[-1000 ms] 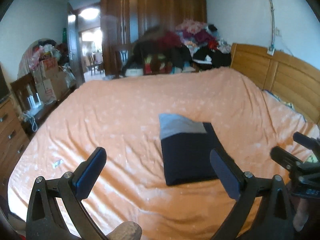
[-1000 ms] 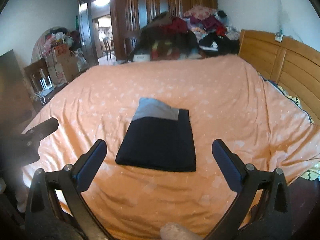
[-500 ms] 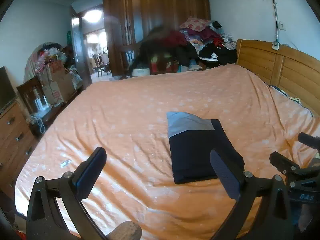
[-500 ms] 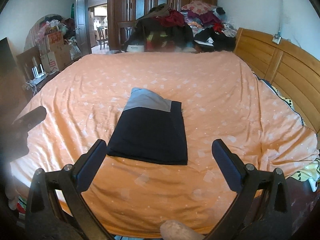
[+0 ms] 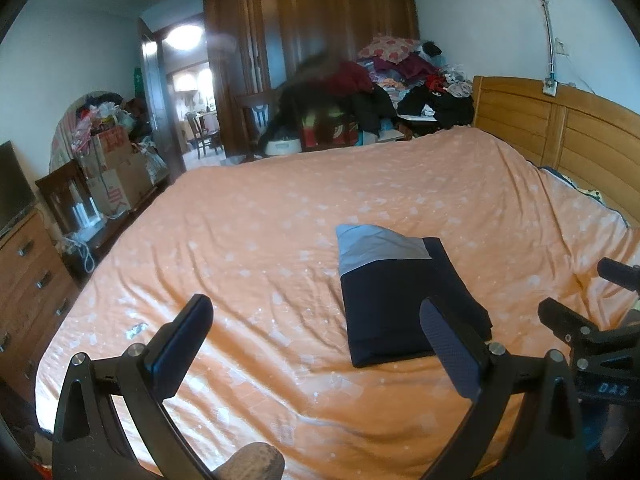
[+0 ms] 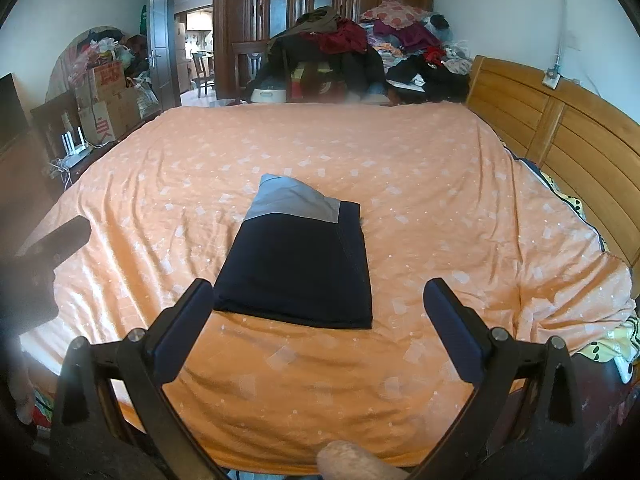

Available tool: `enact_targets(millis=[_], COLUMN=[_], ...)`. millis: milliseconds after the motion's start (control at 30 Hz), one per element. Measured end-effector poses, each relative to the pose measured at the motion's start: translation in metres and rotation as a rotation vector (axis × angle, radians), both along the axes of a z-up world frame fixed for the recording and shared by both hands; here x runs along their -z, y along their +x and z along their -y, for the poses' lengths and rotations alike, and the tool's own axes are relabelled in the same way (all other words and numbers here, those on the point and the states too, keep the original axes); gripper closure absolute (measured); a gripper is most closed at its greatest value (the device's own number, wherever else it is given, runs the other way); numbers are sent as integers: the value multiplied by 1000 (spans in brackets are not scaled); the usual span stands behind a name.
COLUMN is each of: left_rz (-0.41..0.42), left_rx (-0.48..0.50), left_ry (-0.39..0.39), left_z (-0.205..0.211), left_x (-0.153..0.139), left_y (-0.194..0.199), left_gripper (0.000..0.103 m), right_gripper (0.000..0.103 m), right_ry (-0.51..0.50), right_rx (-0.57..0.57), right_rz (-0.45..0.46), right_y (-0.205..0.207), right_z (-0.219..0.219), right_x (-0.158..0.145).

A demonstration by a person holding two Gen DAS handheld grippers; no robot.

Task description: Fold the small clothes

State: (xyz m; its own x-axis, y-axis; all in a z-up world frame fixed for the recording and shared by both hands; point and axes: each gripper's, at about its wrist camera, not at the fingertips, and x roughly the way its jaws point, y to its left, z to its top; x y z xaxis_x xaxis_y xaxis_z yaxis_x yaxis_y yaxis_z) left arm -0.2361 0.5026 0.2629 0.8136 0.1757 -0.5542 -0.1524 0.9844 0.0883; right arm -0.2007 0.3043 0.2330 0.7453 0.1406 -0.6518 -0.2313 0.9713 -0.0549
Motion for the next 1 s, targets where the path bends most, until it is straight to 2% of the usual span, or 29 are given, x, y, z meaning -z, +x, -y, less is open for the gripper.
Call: enact_targets(millis=[667,867,1000], left_rz=[-11,-18,-21], left_rx=[6,6,6], left_ry=[2,0,-1], left_z=[-6,-11,-16], left_x=[1,8,13], left_y=[0,1,1], left_gripper=[0,0,0], right_gripper=[0,0,0], right_ry=[0,32,31], right_rx=[-8,8,21], right_rz=[-18,-42,-26], right_y=[6,16,18], right_z=[0,2,3], right_x=[4,10,14])
